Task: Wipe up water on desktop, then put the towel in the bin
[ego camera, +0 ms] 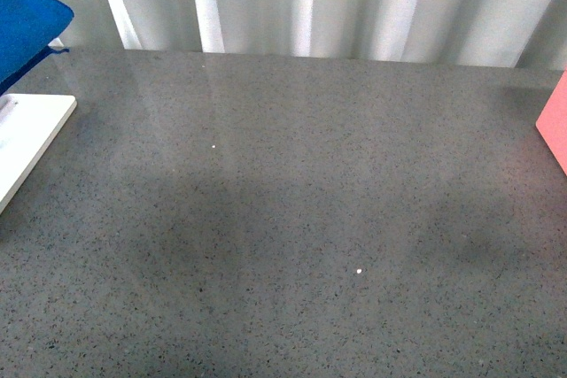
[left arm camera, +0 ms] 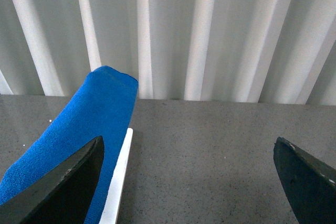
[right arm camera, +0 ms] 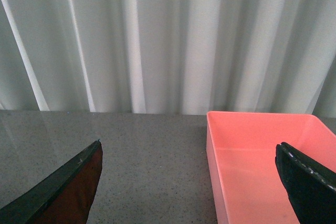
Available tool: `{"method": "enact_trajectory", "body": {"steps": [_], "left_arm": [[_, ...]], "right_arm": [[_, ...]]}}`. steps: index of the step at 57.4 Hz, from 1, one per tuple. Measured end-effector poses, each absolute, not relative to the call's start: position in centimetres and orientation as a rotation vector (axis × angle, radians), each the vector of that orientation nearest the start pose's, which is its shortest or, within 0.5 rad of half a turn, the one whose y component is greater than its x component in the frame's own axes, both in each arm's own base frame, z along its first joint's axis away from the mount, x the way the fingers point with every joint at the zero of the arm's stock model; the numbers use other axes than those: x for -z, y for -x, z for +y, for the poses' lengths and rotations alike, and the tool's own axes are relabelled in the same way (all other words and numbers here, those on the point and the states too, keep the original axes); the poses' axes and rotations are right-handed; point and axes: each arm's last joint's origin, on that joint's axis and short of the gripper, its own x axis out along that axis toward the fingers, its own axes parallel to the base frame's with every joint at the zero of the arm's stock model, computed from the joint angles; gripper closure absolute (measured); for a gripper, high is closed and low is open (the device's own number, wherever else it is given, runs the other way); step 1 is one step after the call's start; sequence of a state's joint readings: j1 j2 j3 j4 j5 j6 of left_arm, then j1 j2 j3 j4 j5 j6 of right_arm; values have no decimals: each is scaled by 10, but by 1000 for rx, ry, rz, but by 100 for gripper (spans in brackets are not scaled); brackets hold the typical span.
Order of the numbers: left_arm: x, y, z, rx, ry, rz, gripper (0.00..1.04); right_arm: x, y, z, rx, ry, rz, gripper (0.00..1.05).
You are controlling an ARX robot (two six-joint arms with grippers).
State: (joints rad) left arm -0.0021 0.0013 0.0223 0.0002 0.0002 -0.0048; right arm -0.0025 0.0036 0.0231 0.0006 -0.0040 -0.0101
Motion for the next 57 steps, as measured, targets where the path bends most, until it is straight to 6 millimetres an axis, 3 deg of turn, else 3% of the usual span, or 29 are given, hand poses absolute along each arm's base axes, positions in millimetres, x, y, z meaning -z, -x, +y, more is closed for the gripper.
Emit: {"method": "enact_trajectory", "body": {"steps": [8, 14, 19, 32, 35, 41, 57], "left_arm": [[-171, -97, 0, 1, 8, -15, 7], [-169, -102, -1, 11, 58, 263, 7], [-172, -114, -3, 30, 40, 319, 7], [-211, -173, -8, 121, -161, 364, 7], [-215, -187, -6, 110, -184, 394, 7], [-219, -235, -1, 109, -218, 485, 7], [-235, -306, 27, 22, -201, 421, 7]], "right_arm": [[-171, -96, 0, -1, 11, -20, 7], [-171, -96, 0, -2, 11, -20, 7], [-171, -96, 0, -2, 10, -20, 7], [-171, -96, 0, -2, 11, -20, 7], [-171, -96, 0, -2, 10, -20, 7], [-171, -96, 0, -2, 11, -20, 7], [-171, -96, 0, -2, 10, -20, 7]]}}
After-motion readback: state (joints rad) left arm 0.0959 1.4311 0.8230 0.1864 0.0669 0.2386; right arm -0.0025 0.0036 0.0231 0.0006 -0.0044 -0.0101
